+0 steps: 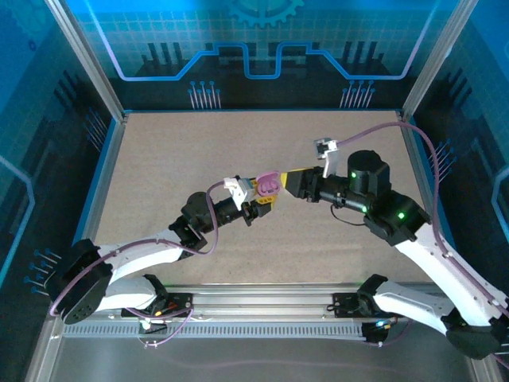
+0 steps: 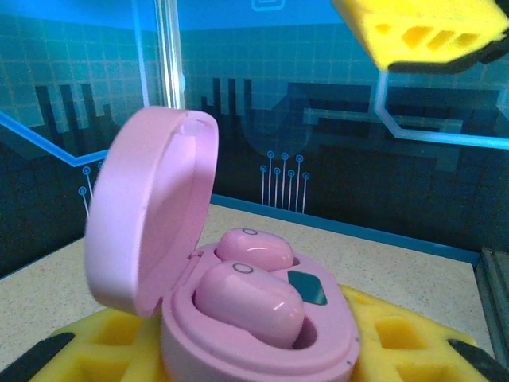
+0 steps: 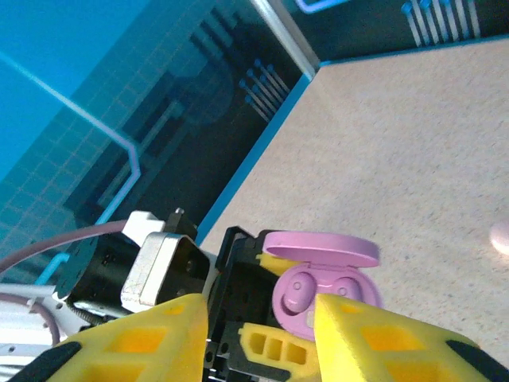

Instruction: Insert wireless bluetooth earbuds into charging case

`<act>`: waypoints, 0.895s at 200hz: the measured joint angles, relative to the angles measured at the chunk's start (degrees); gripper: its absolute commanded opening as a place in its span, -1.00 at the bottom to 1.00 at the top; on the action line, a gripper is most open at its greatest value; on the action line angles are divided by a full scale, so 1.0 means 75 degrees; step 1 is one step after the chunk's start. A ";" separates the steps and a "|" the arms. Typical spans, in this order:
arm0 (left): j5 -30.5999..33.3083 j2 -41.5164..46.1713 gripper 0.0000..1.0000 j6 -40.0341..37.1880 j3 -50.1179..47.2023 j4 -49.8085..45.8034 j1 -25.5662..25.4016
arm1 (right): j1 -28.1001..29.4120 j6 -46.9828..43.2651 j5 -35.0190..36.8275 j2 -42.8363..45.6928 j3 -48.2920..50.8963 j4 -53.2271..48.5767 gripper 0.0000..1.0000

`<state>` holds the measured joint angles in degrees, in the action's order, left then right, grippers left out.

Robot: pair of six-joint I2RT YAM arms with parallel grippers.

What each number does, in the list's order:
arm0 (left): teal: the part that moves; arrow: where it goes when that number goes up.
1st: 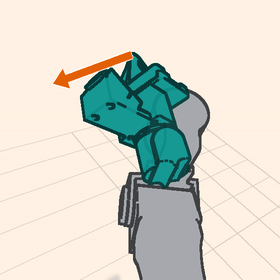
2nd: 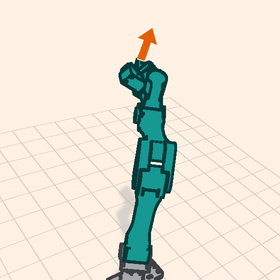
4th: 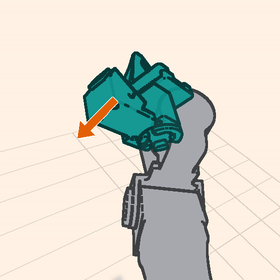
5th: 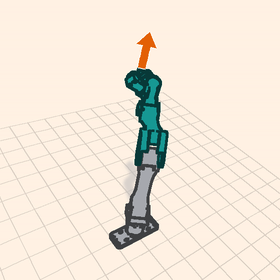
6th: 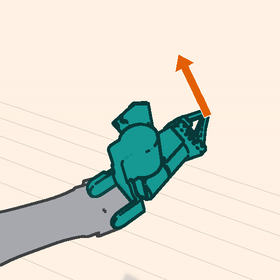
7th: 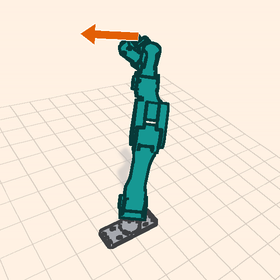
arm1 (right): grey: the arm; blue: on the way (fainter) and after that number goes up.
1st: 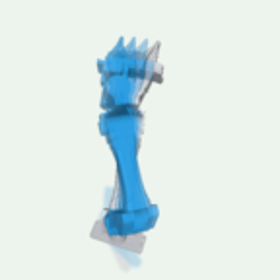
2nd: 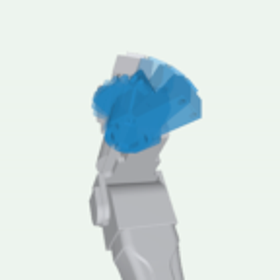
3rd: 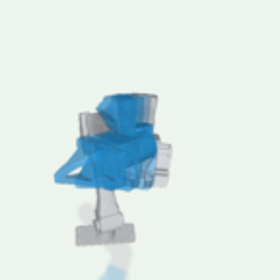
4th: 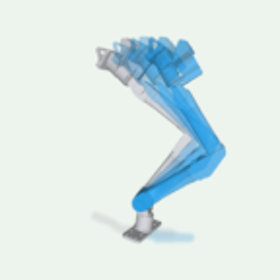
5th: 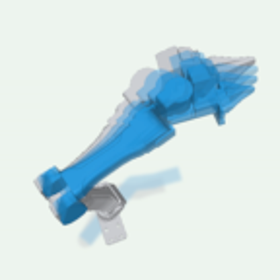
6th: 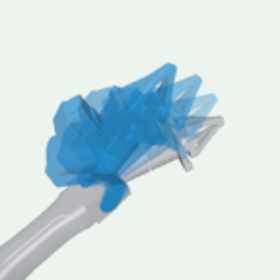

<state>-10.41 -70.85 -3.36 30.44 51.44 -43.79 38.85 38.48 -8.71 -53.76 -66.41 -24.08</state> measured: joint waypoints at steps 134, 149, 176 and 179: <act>-0.0930 0.0527 -0.46 0.0000 0.0000 -0.0536 -0.0020 | -0.1198 0.0286 -0.1716 -0.2393 -0.1498 -0.1361 0.08; -0.0889 0.0595 -0.46 -0.0003 0.0000 -0.0484 -0.0047 | -0.1189 0.0117 -0.1953 -0.2506 -0.1510 -0.1603 0.08; -0.0842 0.0746 -0.46 -0.0006 0.0000 -0.0469 -0.0055 | -0.1189 -0.0321 -0.2416 -0.2565 -0.1588 -0.2055 0.08; -0.0842 0.0755 -0.46 -0.0006 0.0000 -0.0469 -0.0055 | -0.1189 -0.0373 -0.2480 -0.2562 -0.1591 -0.2098 0.08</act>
<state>-16.73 -65.19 -3.40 30.44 47.92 -44.21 29.93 35.68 -27.31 -72.97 -78.35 -39.81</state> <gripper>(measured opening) 0.392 0.541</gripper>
